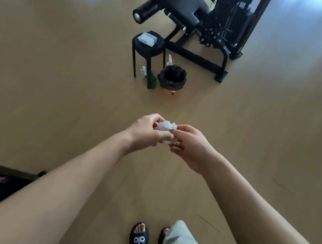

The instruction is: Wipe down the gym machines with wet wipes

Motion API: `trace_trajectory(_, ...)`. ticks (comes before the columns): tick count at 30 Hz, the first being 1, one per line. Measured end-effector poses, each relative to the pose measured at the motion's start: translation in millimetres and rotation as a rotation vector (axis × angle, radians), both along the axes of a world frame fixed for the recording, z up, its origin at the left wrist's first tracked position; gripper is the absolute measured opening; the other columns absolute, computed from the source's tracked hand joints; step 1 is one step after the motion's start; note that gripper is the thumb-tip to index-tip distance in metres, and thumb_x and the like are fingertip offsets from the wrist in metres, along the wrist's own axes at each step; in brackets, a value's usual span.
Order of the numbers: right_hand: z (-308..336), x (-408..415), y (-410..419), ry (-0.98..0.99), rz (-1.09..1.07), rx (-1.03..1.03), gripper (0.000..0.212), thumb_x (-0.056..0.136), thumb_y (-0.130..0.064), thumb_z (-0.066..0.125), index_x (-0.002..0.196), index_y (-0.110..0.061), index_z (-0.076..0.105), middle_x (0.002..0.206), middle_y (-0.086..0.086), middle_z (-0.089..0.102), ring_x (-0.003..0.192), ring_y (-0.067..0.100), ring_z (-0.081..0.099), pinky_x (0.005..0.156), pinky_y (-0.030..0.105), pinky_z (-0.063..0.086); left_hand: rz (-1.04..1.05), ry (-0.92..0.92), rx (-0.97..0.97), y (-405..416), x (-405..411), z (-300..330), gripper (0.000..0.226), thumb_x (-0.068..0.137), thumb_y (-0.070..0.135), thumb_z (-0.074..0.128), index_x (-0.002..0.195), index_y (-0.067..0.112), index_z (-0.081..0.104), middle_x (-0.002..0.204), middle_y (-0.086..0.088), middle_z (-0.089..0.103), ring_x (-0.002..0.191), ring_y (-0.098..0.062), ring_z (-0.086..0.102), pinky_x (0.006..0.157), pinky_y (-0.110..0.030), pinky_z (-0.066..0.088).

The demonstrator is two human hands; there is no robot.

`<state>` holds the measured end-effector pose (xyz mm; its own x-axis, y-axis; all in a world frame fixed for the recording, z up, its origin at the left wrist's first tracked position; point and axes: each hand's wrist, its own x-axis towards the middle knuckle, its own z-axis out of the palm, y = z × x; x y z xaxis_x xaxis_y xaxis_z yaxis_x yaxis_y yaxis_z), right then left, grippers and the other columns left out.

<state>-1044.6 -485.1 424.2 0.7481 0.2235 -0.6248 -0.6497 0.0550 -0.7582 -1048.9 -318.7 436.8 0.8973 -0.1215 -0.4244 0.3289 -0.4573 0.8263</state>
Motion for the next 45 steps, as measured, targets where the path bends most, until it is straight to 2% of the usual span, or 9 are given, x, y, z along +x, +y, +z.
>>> trace_trajectory(6,-14,145,15,0.000,-0.079,0.013,0.012,0.098,0.004,0.053,0.097,-0.005,0.062,0.068,0.002,0.065,0.061,0.014,0.058,0.064,0.026,0.051,-0.067,-0.060,0.108,10,153,-21,0.036,0.078,0.033,0.084,0.105,0.026,0.061,0.097,0.005,0.070,0.085,-0.012,0.068,0.078,-0.031,0.058)
trace_trajectory(17,-54,423,28,0.092,-0.183,-0.012,0.019,0.095,0.003,0.057,0.112,-0.005,0.059,0.093,0.013,0.067,0.071,0.020,0.065,0.063,0.027,0.055,-0.132,0.009,0.173,19,431,-49,0.033,0.084,0.041,0.078,0.110,0.032,0.060,0.102,0.012,0.065,0.094,-0.002,0.061,0.070,-0.019,0.046)
trace_trajectory(22,-80,548,51,0.095,-0.216,-0.060,0.015,0.094,0.002,0.056,0.107,-0.007,0.058,0.099,0.016,0.068,0.071,0.020,0.065,0.066,0.028,0.057,-0.135,0.031,0.159,38,555,-70,0.033,0.087,0.035,0.076,0.114,0.031,0.057,0.102,0.014,0.062,0.092,0.003,0.057,0.066,-0.014,0.041)
trace_trajectory(28,-151,706,86,0.118,-0.280,-0.204,0.013,0.091,-0.001,0.059,0.101,-0.011,0.059,0.103,0.015,0.068,0.080,0.022,0.068,0.075,0.039,0.064,-0.166,0.076,0.180,67,720,-135,0.041,0.086,0.039,0.076,0.120,0.029,0.055,0.112,0.009,0.064,0.099,-0.009,0.064,0.076,-0.022,0.048)
trace_trajectory(32,-207,800,96,0.190,-0.307,-0.319,0.010,0.092,-0.007,0.060,0.099,-0.015,0.060,0.096,0.009,0.068,0.068,0.019,0.067,0.068,0.031,0.058,-0.203,0.159,0.196,74,816,-182,0.060,0.085,0.042,0.078,0.135,0.024,0.049,0.124,0.005,0.059,0.108,-0.014,0.063,0.085,-0.030,0.055)
trace_trajectory(36,-263,873,96,0.314,-0.325,-0.354,0.028,0.094,-0.004,0.060,0.121,-0.011,0.060,0.099,0.008,0.064,0.072,0.018,0.066,0.079,0.035,0.062,-0.167,0.235,0.241,73,885,-224,0.070,0.086,0.036,0.076,0.147,0.022,0.043,0.136,0.001,0.053,0.119,-0.017,0.059,0.099,-0.038,0.053)
trace_trajectory(40,-320,926,91,0.478,-0.217,-0.372,0.050,0.098,-0.005,0.053,0.147,-0.003,0.044,0.111,0.011,0.058,0.093,0.031,0.071,0.080,0.038,0.062,-0.111,0.317,0.244,76,931,-272,0.066,0.087,0.029,0.074,0.146,0.026,0.044,0.138,0.000,0.053,0.119,-0.018,0.059,0.099,-0.040,0.053)
trace_trajectory(43,-348,948,75,0.552,0.006,-0.521,0.030,0.098,-0.004,0.048,0.127,0.004,0.054,0.082,0.015,0.063,0.080,0.033,0.071,0.070,0.033,0.059,-0.039,0.367,0.188,79,953,-289,0.063,0.090,0.030,0.073,0.146,0.026,0.045,0.133,0.004,0.055,0.115,-0.015,0.060,0.093,-0.035,0.055)
trace_trajectory(45,-352,953,63,0.525,0.035,-0.556,0.027,0.096,-0.003,0.045,0.121,-0.001,0.056,0.086,0.017,0.063,0.067,0.030,0.066,0.058,0.032,0.053,0.051,0.352,0.135,86,964,-283,0.058,0.091,0.029,0.073,0.144,0.027,0.047,0.131,0.006,0.056,0.111,-0.010,0.062,0.086,-0.028,0.055)
